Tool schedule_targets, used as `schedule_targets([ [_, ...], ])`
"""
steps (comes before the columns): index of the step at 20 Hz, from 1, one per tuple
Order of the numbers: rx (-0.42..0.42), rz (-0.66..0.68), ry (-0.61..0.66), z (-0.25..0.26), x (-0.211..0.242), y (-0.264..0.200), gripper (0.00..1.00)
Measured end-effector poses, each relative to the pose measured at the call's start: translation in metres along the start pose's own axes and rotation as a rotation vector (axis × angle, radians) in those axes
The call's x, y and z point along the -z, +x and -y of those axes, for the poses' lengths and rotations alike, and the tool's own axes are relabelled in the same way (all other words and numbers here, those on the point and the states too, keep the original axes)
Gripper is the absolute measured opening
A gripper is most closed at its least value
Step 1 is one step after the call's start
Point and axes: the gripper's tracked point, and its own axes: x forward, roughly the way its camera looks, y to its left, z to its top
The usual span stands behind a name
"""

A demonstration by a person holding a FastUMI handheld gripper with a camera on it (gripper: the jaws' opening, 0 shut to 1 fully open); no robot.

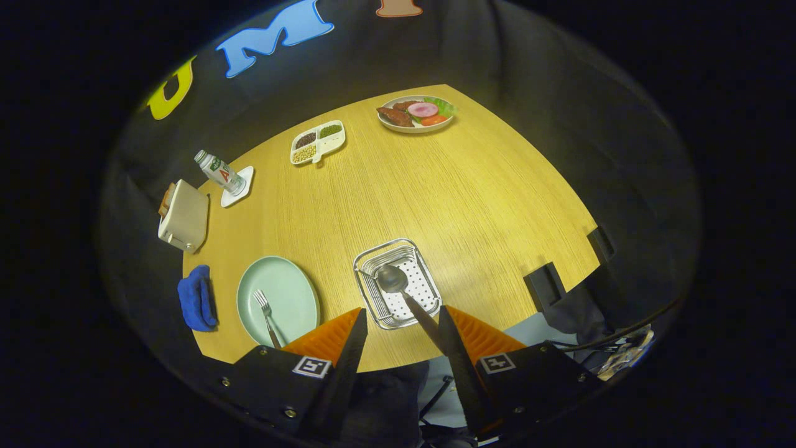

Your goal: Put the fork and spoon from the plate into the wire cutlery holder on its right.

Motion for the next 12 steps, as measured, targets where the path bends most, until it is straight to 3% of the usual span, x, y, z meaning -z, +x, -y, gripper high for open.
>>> schedule_targets([
  [5, -0.006, 0.101, -0.088, -0.018, -0.025, -0.013, 0.72],
  [12, -0.084, 0.153, -0.170, -0.068, -0.040, -0.015, 0.72],
])
